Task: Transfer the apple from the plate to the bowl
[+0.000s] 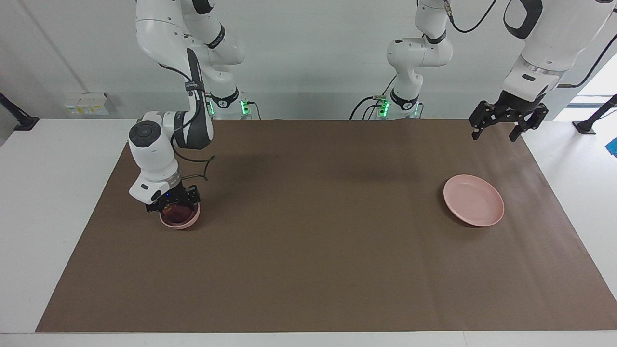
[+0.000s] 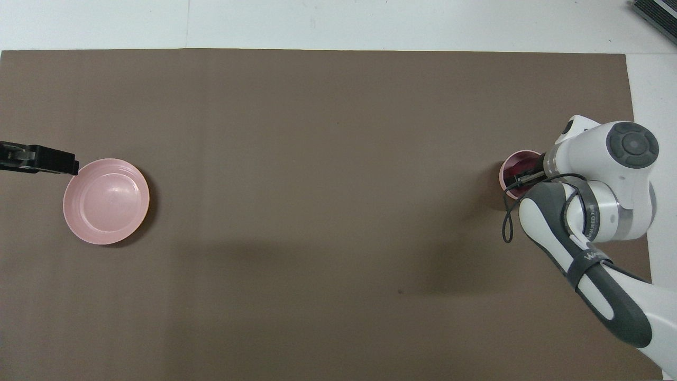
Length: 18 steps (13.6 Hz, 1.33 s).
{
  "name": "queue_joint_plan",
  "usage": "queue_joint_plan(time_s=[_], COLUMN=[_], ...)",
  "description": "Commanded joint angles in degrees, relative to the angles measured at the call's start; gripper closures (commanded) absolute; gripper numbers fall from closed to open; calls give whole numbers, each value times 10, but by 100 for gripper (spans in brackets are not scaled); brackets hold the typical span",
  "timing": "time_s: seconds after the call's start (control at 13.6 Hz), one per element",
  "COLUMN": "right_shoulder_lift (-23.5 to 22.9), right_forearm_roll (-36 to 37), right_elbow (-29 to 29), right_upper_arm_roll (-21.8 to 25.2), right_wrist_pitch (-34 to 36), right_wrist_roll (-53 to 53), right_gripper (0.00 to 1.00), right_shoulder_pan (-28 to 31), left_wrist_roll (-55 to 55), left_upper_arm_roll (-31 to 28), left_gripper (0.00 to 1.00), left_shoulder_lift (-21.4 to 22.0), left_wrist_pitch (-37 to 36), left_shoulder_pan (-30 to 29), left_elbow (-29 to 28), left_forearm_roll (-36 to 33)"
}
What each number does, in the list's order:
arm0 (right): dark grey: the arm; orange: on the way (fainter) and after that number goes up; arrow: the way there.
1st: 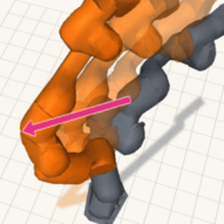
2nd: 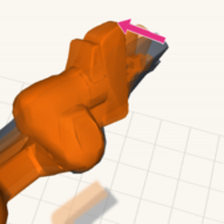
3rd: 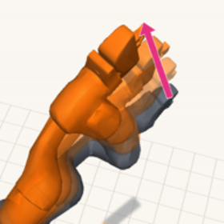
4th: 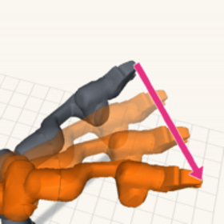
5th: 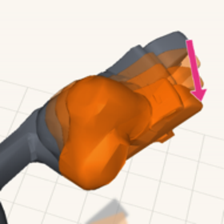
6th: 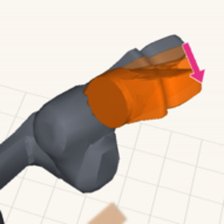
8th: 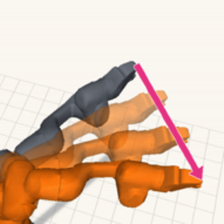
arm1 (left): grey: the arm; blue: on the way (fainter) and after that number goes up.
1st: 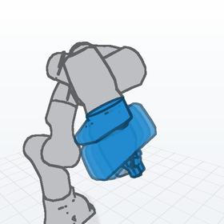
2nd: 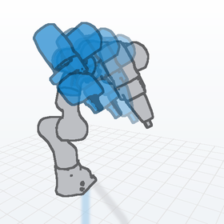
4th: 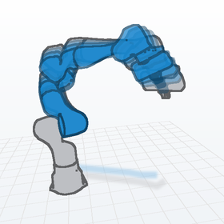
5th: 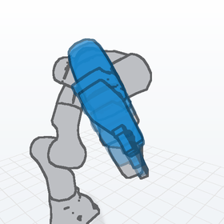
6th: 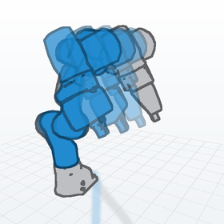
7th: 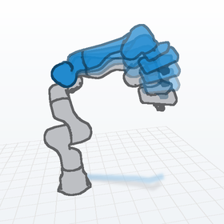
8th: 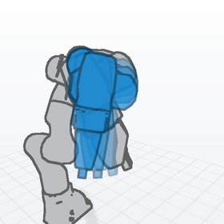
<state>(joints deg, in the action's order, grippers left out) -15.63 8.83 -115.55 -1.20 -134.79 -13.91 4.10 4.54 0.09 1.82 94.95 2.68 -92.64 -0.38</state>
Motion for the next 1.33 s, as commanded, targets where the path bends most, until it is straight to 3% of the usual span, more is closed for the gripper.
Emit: queue_joint_plan(time_s=[0.0, 0.59, 0.89, 1.25], right_shoulder_lift=[-5, 17, 89, 150], right_forearm_roll=[21, 16, -21, -71], right_elbow=[6, 17, 55, 158], right_upper_arm_roll=[-6, -6, -7, -8], right_wrist_pitch=[-6, 19, 122, 323], right_wrist_roll=[20, 19, 50, 110], right_gripper=[0, 0, 0, 0], right_shoulder_pan=[6, 5, 2, 0], left_wrist_roll=[10, 11, 11, 11], left_upper_arm_roll=[-2, -16, -16, -16], left_gripper=[0, 0, 0, 0], left_shoulder_lift=[10, 10, 10, 10], left_wrist_pitch=[-7, -10, -10, -10], left_shoulder_pan=[1, -5, -4, -4], left_elbow=[-2, 0, -1, -1], left_forearm_roll=[-1, -2, -2, -1])
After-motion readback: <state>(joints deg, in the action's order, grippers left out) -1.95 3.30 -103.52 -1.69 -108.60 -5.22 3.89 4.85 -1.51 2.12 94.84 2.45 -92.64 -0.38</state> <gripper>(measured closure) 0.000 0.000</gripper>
